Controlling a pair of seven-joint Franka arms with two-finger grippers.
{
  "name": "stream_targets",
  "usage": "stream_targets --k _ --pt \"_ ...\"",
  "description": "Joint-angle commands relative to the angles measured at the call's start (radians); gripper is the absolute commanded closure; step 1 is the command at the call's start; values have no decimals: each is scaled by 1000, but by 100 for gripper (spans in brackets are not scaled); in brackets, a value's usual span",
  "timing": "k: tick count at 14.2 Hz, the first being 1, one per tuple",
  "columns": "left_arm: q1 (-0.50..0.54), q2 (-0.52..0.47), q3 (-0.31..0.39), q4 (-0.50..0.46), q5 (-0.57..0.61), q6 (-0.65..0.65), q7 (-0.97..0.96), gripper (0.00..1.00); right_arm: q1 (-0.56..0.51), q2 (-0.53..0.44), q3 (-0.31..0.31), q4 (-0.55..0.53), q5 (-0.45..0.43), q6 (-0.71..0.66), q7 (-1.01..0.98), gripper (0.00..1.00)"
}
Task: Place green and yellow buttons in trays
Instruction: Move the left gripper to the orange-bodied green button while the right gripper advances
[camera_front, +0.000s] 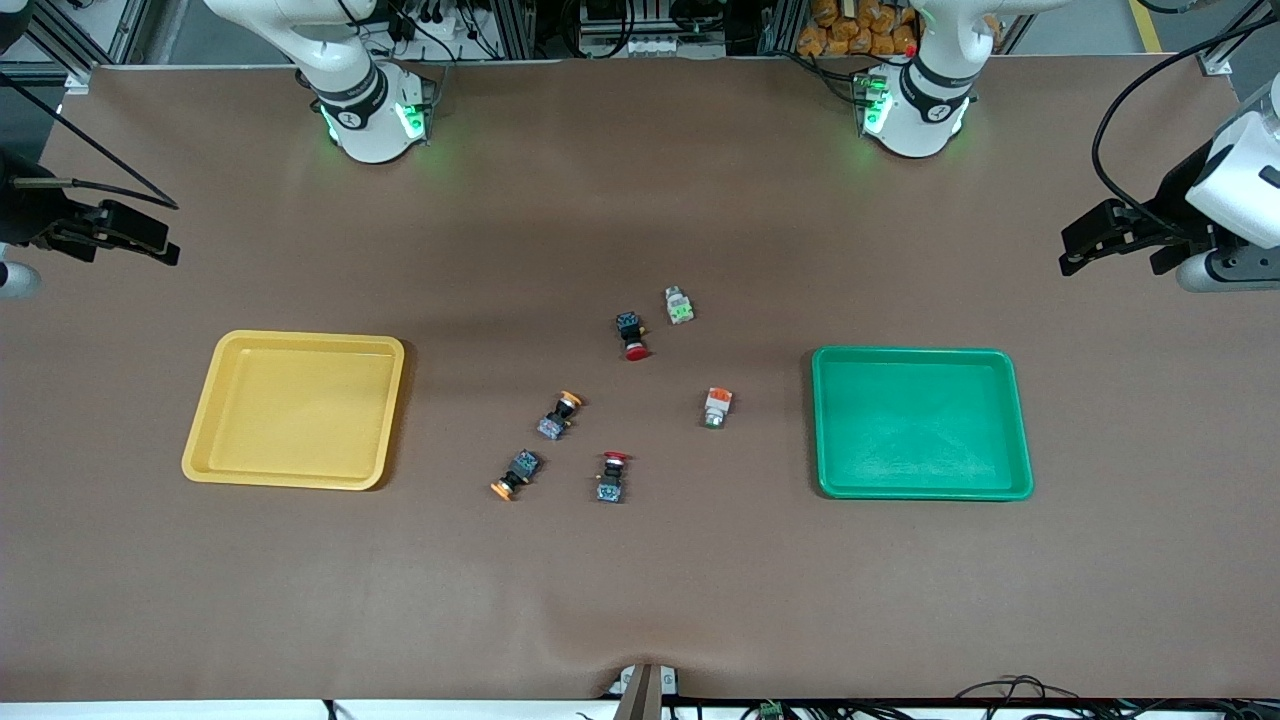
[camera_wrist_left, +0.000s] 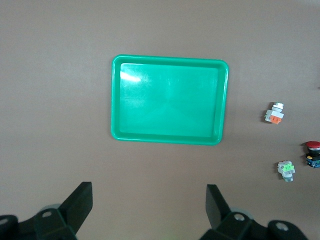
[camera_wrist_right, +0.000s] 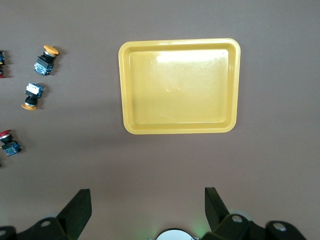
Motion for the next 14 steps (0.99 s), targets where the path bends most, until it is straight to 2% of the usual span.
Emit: stream_targets --k 1,10,14 --pt "-2 -6 0 11 0 -22 16 0 -24 -27 16 -29 16 5 3 0" --pt "-1 5 2 -4 -11 -77 20 0 -24 -27 15 -41 16 10 3 0" --pt "-15 62 -3 5 -8 -89 16 0 -24 -24 15 -43 15 11 3 0"
